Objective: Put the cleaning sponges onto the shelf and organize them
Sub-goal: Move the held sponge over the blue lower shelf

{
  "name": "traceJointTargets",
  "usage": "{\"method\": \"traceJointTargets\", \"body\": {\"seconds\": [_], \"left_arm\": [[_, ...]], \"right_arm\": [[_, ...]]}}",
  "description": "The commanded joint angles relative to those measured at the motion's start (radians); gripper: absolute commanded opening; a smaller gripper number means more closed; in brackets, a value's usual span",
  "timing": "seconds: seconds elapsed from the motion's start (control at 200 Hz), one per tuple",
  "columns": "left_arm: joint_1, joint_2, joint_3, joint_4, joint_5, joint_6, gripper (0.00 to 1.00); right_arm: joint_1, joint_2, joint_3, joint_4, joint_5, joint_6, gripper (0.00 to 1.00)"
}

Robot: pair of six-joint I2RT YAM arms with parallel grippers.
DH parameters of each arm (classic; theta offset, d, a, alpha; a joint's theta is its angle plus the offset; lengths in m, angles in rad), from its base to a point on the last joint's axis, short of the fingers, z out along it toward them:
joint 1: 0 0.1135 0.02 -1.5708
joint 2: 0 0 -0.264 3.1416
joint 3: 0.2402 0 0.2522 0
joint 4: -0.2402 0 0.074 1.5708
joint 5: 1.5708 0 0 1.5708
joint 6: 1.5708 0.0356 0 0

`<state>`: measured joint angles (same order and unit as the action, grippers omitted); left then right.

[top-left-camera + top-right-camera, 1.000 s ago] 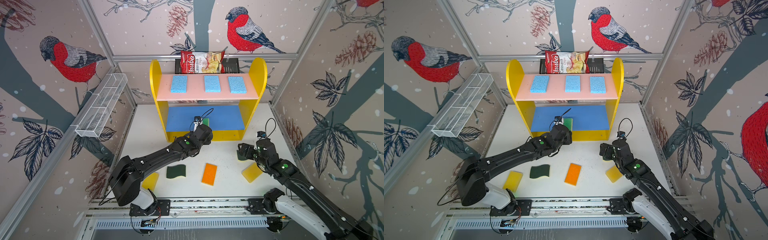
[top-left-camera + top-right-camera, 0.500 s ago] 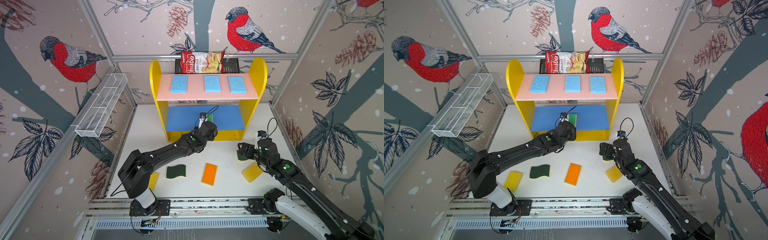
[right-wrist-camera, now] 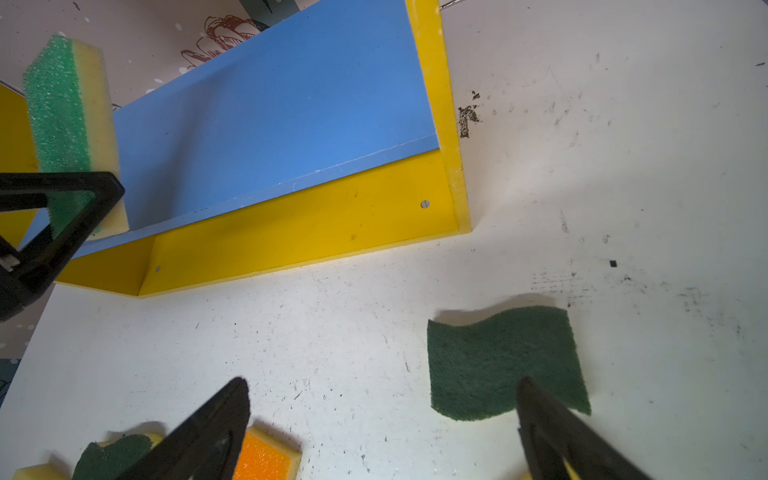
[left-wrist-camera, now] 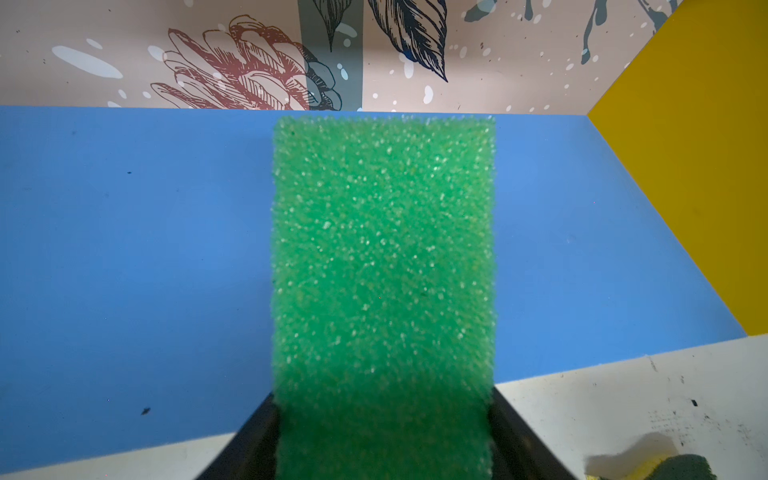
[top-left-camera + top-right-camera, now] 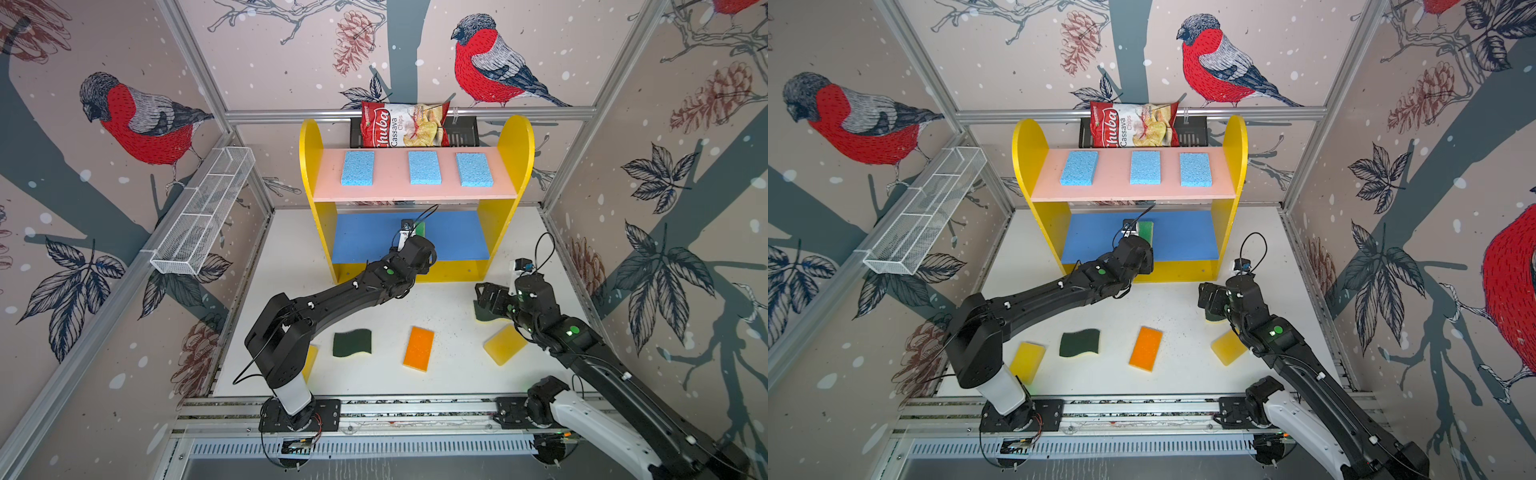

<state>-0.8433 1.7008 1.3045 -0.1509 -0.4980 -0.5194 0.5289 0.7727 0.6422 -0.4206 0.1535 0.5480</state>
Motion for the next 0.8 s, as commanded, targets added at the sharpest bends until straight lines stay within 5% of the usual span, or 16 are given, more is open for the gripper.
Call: {"method": "traceJointTargets", "body": {"seconds": [0.0, 0.795], "left_arm": [[0.008, 0.012, 0.018, 0.055, -0.026, 0.009, 0.65], [0.042, 0.164, 0.140, 0.083, -0.035, 0.050, 0.66]], "right_arm": [[0.000, -0.001, 0.005, 0.016, 0.009, -0.008, 0.99], [0.000, 0.001, 0.007, 0.011, 0.015, -0.029, 0.99]]}}
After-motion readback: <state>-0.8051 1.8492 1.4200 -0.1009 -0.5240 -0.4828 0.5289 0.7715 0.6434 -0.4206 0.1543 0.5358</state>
